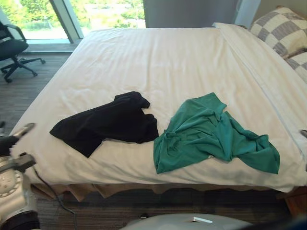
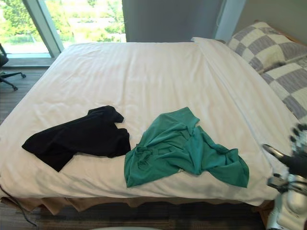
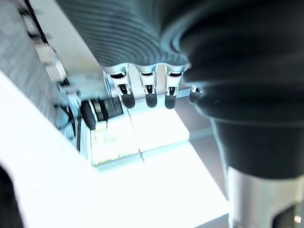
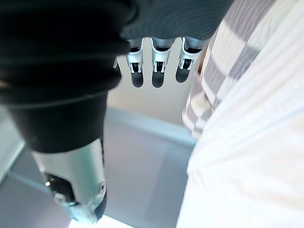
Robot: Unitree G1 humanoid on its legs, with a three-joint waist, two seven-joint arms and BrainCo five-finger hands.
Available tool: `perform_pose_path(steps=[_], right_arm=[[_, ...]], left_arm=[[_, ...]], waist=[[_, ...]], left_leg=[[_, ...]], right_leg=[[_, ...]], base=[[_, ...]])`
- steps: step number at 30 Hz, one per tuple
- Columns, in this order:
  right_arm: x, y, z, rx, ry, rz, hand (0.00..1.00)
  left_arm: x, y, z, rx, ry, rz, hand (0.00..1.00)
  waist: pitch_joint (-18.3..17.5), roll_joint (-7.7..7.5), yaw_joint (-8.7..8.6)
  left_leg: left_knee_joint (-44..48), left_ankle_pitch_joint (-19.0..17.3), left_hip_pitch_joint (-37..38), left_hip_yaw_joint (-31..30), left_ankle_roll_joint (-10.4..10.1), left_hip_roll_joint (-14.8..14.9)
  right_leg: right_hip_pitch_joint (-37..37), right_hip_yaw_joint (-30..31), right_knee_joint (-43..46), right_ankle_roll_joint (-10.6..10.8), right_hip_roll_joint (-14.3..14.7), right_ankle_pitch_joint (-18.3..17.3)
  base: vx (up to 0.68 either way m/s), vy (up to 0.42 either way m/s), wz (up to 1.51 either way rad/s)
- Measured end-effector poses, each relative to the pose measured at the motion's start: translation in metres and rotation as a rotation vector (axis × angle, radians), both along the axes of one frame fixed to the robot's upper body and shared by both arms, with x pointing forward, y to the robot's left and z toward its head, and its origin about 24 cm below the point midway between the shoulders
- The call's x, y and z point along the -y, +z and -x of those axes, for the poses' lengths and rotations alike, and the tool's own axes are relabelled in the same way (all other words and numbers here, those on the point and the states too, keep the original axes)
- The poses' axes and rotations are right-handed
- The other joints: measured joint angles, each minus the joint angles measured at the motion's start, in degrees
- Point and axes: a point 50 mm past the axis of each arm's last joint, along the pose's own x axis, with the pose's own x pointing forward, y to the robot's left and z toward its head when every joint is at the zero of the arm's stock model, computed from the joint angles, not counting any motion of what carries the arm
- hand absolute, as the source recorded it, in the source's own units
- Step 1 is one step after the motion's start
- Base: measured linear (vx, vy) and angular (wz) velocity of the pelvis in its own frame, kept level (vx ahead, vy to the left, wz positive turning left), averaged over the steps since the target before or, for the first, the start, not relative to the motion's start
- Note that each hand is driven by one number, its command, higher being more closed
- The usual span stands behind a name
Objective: Tidy the bed and pick cloth on bed and put in laundry
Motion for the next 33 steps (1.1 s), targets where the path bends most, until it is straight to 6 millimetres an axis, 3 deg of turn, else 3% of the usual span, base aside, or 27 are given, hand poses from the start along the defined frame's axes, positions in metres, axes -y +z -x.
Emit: perform_pose_path(steps=[5, 9, 19, 27, 33], right_arm=[[-0.034, -0.022, -0.015, -0.114, 0.107, -0.048, 0.00], [-0.048, -0.020, -0.018, -0.105, 0.149, -0.043, 0.00], [-0.068, -0.039, -0.012, -0.232, 0.238, -0.054, 0.00], [-0.070, -0.031, -0.014, -0.215, 0.264, -0.020, 0.00], [-0.081, 0.002, -0.017, -0.078, 0.319, 0.050, 0.00]], left_arm=[[0.035, -0.014, -0.027, -0.162, -0.139, -0.099, 0.00], [0.050, -0.021, -0.035, -0.252, -0.190, -0.178, 0.00], [0.062, -0.042, -0.041, -0.497, -0.199, -0.311, 0.00], [0.053, -0.061, -0.042, -0.576, -0.056, -0.282, 0.00], [0.055, -0.037, -0.062, -0.452, 0.036, -0.263, 0.00]], waist=[[0.4, 0.92, -1.80], [0.5, 1.08, -2.88], [0.9, 2.39, -3.78], [1.6, 1.94, -3.82], [5.1, 2.51, -3.93]], left_leg=[[0.0, 0.8, 0.3, 2.0, -0.1, 0.6], [0.0, 1.4, 0.3, 2.7, -0.1, 0.6], [-0.4, 3.3, -1.2, 3.9, -0.3, 1.6], [-0.2, 5.3, -7.4, 5.2, -0.2, 2.3], [-0.1, 6.2, -10.3, 5.2, 0.4, 1.7]], right_leg=[[-0.6, 2.9, -0.1, 0.7, 0.5, 0.4], [-1.0, 4.3, -0.6, 0.9, 0.6, 0.5], [-3.5, 7.2, -1.2, 1.2, 1.7, 0.4], [-11.3, 8.3, 1.7, 1.2, 2.4, 1.7], [-16.2, 8.0, 7.1, 1.6, 1.9, -0.1]], base=[[-0.08, -0.054, -0.25], [-0.11, -0.027, -0.16], [-0.13, -0.029, -0.09], [-0.01, -0.013, -0.05], [-0.03, -0.005, 0.07]])
